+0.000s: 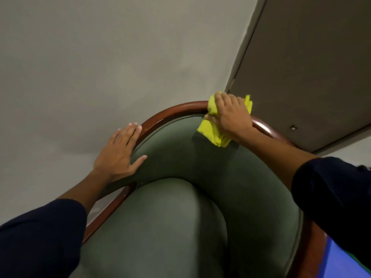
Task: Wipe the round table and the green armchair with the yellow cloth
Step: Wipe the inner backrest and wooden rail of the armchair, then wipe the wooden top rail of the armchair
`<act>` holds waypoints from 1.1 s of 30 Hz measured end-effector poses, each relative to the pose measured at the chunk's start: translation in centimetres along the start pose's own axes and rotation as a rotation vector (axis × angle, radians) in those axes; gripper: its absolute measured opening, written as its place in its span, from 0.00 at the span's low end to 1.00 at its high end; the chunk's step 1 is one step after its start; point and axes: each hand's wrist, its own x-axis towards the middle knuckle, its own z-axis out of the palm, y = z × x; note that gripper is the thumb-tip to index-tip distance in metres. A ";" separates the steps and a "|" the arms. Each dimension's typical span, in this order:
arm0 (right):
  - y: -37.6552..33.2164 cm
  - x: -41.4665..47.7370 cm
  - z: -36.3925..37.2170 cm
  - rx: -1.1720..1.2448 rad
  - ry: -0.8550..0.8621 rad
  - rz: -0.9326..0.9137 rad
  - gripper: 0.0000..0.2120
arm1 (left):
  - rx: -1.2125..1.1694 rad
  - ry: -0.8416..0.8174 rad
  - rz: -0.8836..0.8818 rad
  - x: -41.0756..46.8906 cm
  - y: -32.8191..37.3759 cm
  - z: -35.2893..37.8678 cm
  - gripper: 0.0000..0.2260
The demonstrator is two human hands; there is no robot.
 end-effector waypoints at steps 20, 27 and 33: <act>1.6 -19.3 1.4 0.118 -0.024 0.344 0.29 | -0.038 0.015 0.008 -0.3 -0.5 0.9 0.47; -2.7 -26.8 -4.3 0.751 0.020 0.954 0.19 | -0.083 -0.206 -0.148 -5.3 8.6 -5.1 0.40; -8.0 -28.9 -8.5 1.754 -0.038 0.989 0.21 | -1.410 -0.562 -0.516 -10.1 22.9 -12.3 0.29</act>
